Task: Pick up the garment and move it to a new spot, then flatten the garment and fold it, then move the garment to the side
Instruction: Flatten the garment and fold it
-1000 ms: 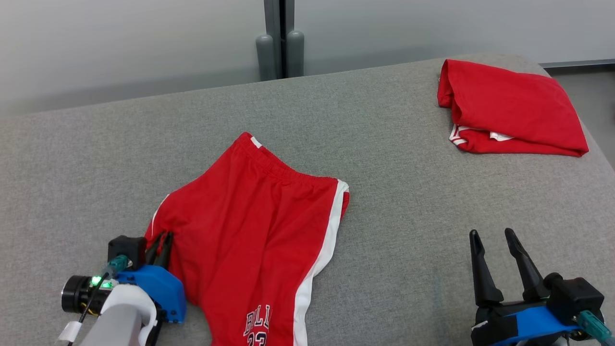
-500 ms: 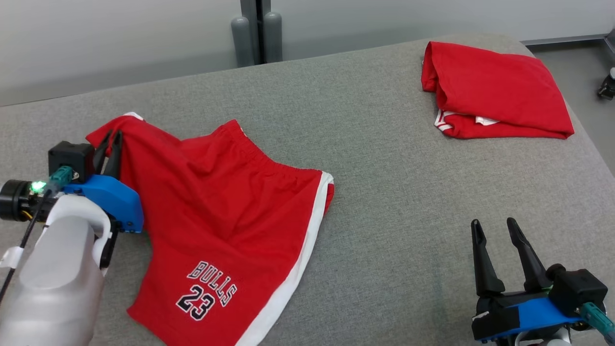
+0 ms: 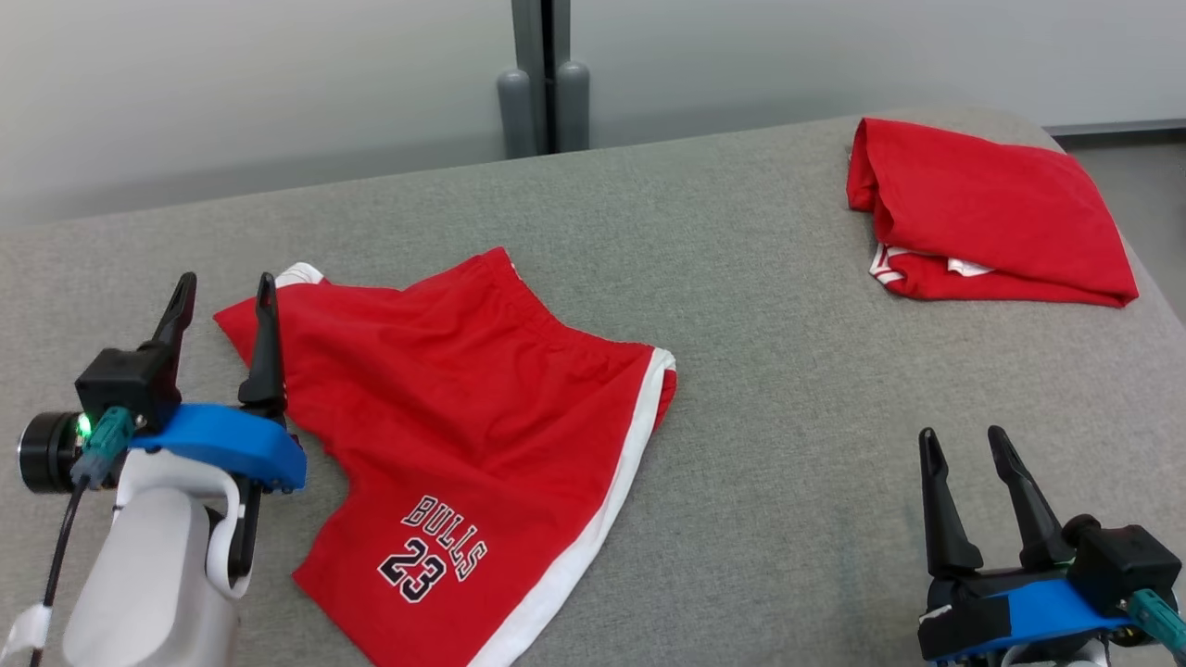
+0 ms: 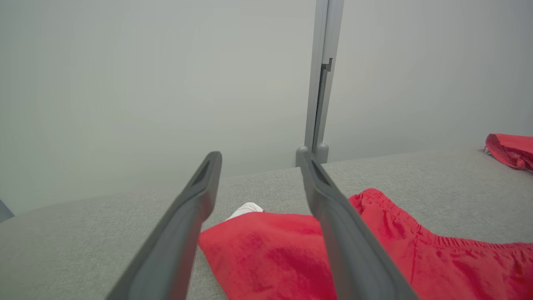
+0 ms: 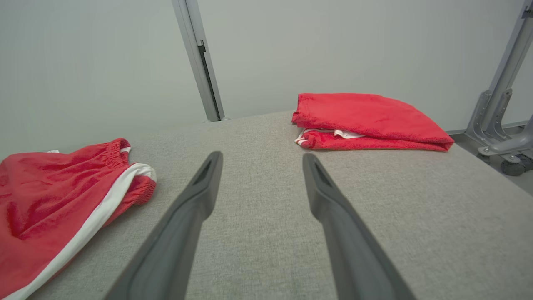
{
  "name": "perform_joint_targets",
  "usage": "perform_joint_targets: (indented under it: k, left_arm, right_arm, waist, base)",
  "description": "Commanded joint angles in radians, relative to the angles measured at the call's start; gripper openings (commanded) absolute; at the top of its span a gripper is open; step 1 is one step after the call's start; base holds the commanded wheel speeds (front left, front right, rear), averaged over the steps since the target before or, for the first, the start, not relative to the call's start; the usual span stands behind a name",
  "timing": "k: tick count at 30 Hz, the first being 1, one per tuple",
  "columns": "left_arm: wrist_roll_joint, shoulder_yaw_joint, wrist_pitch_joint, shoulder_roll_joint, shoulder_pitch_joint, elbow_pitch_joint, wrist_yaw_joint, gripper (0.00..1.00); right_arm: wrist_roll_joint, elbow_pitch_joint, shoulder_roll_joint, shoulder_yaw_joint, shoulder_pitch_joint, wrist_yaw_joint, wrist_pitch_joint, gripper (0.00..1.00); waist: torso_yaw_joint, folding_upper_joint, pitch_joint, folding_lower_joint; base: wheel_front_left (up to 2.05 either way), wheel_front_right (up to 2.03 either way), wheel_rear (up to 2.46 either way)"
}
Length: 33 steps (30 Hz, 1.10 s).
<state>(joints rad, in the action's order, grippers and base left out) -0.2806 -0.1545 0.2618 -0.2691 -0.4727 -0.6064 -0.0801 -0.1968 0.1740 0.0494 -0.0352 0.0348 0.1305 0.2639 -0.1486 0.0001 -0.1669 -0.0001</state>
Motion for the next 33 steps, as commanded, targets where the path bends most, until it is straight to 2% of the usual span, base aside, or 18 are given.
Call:
perform_joint_targets:
  k: [1, 8, 17, 25, 33]
  left_arm:
    - [0.004, 0.010, 0.004, 0.001, 0.011, 0.013, 0.002, 1.00]
    - [0.066, 0.120, 0.004, 0.074, 0.239, 0.286, 0.005, 1.00]
    - [0.146, 0.214, 0.004, 0.168, 0.447, 0.475, 0.008, 1.00]
    - [0.181, 0.245, 0.004, 0.204, 0.561, 0.488, -0.006, 1.00]
    - [0.194, 0.239, 0.004, 0.212, 0.561, 0.460, -0.023, 1.00]
  right_arm:
    - [0.007, -0.001, 0.002, -0.002, -0.009, 0.001, 0.000, 1.00]
    - [0.009, 0.002, 0.002, -0.004, -0.033, 0.001, 0.000, 1.00]
    - [0.010, 0.004, 0.002, -0.005, -0.059, 0.001, 0.000, 1.00]
    - [0.000, 0.017, 0.002, 0.006, -0.093, 0.001, 0.000, 1.00]
    - [0.003, 0.022, 0.002, 0.014, -0.101, 0.001, 0.000, 1.00]
  waist:
    - [0.003, -0.0001, 0.004, 0.0001]
    - [0.051, -0.0001, 0.051, 0.0001]
    - [0.094, -0.0001, 0.092, 0.0001]
    - [0.116, -0.0001, 0.135, 0.0001]
    - [0.118, -0.0001, 0.153, 0.0001]
  base:
    - [0.00, 0.00, 0.00]
    - [0.00, 0.00, 0.00]
    - [0.00, 0.00, 0.00]
    - [0.00, 0.00, 0.00]
    - [0.00, 0.00, 0.00]
